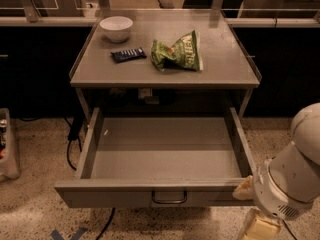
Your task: Close top drawer
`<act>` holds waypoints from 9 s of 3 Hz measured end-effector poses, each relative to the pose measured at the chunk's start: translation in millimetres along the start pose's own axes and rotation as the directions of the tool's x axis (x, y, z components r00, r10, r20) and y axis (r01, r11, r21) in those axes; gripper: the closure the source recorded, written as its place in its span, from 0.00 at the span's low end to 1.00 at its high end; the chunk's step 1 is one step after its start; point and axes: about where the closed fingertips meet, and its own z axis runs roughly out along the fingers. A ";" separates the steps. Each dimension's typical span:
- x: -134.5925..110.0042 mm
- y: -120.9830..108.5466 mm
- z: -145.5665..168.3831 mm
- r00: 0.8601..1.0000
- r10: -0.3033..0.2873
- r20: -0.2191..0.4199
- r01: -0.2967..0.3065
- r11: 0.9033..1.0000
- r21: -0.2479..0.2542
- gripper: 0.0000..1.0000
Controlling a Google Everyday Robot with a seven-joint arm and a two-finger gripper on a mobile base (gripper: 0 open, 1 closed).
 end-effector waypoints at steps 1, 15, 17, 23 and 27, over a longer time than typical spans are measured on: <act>0.0 0.0 0.0 1.000 0.000 0.000 0.000 1.000 0.000 0.61; -104.6 -194.4 33.7 0.913 -0.251 -0.322 0.405 0.656 0.637 1.00; -94.1 -179.9 36.4 0.918 -0.216 -0.332 0.383 0.700 0.603 1.00; -111.1 -224.0 184.2 0.760 -0.277 -0.587 0.588 0.679 0.441 1.00; -66.0 -234.8 124.4 0.752 -0.172 -0.636 0.559 0.678 0.477 1.00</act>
Offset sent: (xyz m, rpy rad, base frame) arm -0.0075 0.0022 -0.0366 -0.0300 -0.0109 0.0372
